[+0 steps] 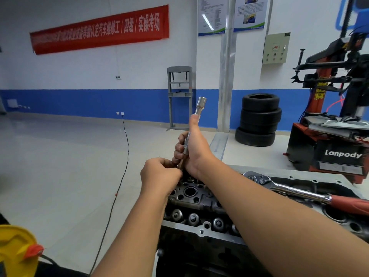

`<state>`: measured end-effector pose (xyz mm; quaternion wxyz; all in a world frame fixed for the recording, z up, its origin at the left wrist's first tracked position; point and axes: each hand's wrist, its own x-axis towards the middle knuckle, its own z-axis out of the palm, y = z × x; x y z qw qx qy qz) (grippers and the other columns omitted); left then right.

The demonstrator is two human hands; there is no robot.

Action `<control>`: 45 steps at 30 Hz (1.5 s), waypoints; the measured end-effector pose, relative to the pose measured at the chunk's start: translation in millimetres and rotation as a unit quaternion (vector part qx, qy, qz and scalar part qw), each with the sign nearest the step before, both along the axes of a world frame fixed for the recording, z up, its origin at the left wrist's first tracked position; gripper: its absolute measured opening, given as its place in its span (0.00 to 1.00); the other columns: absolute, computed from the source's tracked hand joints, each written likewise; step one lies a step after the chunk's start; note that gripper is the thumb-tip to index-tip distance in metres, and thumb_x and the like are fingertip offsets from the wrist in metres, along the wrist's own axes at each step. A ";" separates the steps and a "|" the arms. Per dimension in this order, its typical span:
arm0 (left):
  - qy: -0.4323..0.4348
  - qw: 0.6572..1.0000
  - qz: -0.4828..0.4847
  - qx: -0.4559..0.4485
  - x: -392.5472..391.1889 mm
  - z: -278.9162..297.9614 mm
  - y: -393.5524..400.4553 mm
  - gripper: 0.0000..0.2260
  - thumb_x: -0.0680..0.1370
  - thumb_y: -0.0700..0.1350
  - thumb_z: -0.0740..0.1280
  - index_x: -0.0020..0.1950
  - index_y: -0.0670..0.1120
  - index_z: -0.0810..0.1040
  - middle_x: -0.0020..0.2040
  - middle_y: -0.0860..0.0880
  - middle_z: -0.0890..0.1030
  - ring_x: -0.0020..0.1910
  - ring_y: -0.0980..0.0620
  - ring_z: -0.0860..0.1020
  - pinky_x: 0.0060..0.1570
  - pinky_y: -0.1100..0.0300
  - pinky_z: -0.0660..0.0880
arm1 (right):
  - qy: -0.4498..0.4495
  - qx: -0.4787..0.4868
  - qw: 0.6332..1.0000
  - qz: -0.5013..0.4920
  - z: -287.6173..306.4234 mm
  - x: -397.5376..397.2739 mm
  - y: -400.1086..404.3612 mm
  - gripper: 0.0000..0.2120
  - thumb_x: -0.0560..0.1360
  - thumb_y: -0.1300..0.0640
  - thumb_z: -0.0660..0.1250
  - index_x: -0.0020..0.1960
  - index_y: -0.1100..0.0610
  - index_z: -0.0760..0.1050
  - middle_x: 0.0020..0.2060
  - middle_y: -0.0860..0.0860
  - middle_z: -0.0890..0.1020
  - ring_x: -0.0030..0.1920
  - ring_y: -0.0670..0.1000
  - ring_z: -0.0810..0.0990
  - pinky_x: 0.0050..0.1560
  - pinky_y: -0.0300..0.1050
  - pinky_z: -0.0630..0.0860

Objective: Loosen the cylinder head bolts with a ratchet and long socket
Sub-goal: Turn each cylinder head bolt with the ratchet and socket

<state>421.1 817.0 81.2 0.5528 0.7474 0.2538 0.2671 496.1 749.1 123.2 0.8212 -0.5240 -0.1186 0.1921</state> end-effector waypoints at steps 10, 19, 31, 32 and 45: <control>0.047 0.987 0.015 0.155 1.6 0.8 -4.0 0.10 0.74 0.46 0.77 0.36 0.51 0.79 0.36 0.50 0.81 0.33 0.56 0.76 0.23 0.67 0.65 | -0.353 -0.199 0.914 -0.025 2.4 -8.6 5.8 0.21 0.83 0.43 0.65 0.39 0.57 0.72 0.30 0.51 0.78 0.30 0.46 0.76 0.39 0.46 0.75; 0.059 0.977 0.008 0.207 -0.5 3.5 -8.6 0.13 0.76 0.45 0.74 0.33 0.49 0.76 0.32 0.51 0.77 0.29 0.56 0.72 0.24 0.65 0.62 | -0.393 -0.243 0.885 -0.060 -0.8 -6.0 5.6 0.20 0.82 0.48 0.67 0.35 0.54 0.66 0.32 0.54 0.72 0.34 0.52 0.70 0.39 0.50 0.71; 0.050 0.991 -0.042 0.118 -4.7 4.6 -3.6 0.13 0.73 0.36 0.67 0.41 0.51 0.89 0.40 0.51 0.86 0.42 0.50 0.83 0.36 0.62 0.79 | -0.168 -0.068 0.971 -0.155 3.4 10.7 -3.7 0.21 0.83 0.42 0.64 0.41 0.57 0.73 0.28 0.50 0.76 0.27 0.49 0.73 0.31 0.45 0.76; 0.080 0.981 -0.061 0.167 -5.2 7.0 -3.0 0.14 0.74 0.36 0.66 0.44 0.49 0.90 0.42 0.49 0.86 0.44 0.48 0.83 0.40 0.60 0.80 | -0.148 -0.063 0.974 -0.157 1.8 12.9 -5.5 0.20 0.83 0.42 0.64 0.41 0.56 0.73 0.27 0.50 0.75 0.28 0.49 0.73 0.32 0.46 0.76; 0.272 0.803 -0.304 0.435 13.2 43.3 27.3 0.10 0.85 0.44 0.66 0.62 0.42 0.83 0.57 0.43 0.85 0.56 0.43 0.81 0.60 0.48 0.79 | -0.116 -0.005 0.976 -0.182 5.9 13.1 -6.2 0.20 0.83 0.41 0.64 0.40 0.55 0.72 0.25 0.47 0.74 0.25 0.46 0.73 0.36 0.49 0.78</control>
